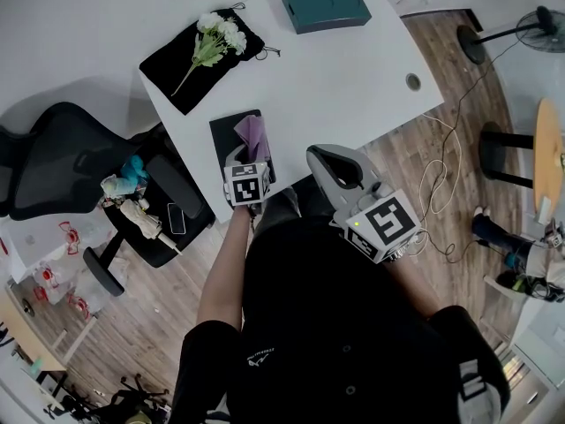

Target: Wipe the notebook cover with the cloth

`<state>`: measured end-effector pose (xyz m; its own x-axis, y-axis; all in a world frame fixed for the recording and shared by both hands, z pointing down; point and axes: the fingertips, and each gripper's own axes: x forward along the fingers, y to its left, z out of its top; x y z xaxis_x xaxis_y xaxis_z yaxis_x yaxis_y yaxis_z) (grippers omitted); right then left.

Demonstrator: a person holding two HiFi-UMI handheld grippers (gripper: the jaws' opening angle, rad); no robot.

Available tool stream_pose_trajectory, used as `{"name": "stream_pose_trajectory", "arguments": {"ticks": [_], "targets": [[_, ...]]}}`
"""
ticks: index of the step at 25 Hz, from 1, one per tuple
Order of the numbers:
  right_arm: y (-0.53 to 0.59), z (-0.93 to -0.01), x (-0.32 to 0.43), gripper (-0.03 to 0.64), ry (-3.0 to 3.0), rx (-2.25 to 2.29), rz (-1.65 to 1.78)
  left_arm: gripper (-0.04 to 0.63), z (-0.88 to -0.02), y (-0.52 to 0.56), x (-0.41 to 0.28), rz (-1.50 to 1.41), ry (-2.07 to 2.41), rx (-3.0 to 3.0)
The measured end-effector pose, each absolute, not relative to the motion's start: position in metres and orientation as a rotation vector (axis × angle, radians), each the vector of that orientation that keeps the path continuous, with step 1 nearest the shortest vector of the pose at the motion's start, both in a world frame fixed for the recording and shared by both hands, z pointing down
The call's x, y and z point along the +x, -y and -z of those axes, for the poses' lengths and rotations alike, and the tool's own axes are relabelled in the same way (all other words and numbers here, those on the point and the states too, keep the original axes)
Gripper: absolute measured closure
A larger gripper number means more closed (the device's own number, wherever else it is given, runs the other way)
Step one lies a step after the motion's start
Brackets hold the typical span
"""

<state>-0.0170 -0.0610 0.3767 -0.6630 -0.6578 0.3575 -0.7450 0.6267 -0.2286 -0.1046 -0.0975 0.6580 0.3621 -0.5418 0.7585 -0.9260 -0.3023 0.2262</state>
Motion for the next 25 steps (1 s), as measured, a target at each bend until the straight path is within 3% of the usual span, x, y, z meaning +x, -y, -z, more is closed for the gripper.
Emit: {"name": "stream_pose_trajectory", "arguments": {"ticks": [25], "targets": [[0.06, -0.379, -0.031, 0.615, 2.626, 1.102, -0.528, 0.52, -0.662, 0.095, -0.138, -0.742, 1.33, 1.92]]}}
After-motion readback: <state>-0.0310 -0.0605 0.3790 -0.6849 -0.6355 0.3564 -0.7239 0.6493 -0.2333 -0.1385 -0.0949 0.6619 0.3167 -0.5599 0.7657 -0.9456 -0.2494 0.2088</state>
